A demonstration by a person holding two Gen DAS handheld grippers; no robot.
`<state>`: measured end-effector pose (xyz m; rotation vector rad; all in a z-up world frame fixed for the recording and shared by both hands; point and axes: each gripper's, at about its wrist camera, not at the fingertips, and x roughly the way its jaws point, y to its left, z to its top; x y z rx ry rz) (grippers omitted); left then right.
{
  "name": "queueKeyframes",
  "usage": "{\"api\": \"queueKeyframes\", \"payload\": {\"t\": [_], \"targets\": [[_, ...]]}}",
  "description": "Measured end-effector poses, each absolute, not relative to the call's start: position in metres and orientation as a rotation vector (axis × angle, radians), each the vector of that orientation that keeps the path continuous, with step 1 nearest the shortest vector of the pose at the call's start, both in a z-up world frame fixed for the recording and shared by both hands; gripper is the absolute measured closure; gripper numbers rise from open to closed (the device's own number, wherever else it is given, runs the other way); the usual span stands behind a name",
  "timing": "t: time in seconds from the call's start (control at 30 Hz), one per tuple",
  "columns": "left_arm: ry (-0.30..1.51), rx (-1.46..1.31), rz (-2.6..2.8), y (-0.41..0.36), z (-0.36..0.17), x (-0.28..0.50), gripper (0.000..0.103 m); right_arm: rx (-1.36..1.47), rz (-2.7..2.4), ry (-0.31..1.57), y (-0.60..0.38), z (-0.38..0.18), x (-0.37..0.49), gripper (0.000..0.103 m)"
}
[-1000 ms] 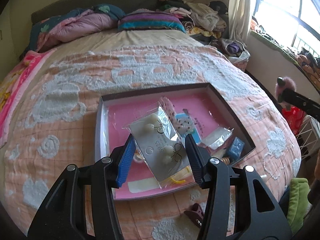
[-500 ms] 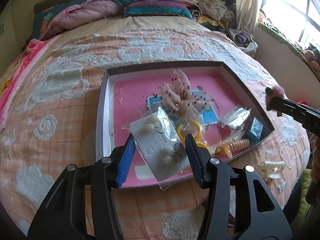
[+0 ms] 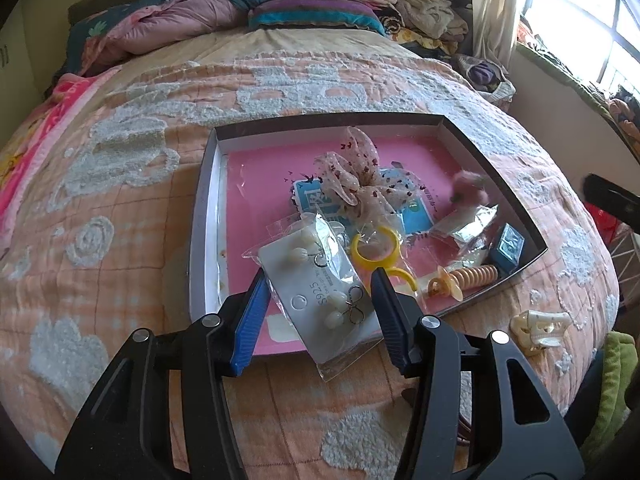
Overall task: Organize jewelry
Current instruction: 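Open both tools to drop the earring card and pompom clip into the box, then grasp the brown hair clip with the left tool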
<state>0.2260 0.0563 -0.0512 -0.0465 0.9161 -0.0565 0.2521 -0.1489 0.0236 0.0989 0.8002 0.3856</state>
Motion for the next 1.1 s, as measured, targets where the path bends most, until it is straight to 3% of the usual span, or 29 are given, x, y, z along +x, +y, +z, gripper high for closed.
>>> {"api": "queueKeyframes", "payload": {"t": [0.13,0.23,0.5,0.8,1.1], "targets": [[0.905,-0.048,-0.043,0.055,-0.043,0.219,0.042,0.100,0.395,0.769,-0.159,0.037,0.234,0.031],[0.884,-0.046,-0.040,0.053,-0.033,0.212,0.034,0.095,0.394,0.739,-0.170,0.046,0.219,0.021],[0.845,-0.067,-0.069,0.038,-0.009,0.186,0.016,0.106,0.387,0.713,-0.201,0.058,0.190,0.020],[0.850,-0.091,-0.114,0.015,-0.009,0.157,0.011,0.051,0.415,0.731,-0.211,0.055,0.164,0.020],[0.964,-0.087,-0.152,-0.007,-0.049,0.134,0.011,-0.001,0.450,0.738,-0.222,0.041,0.139,0.020]]}}
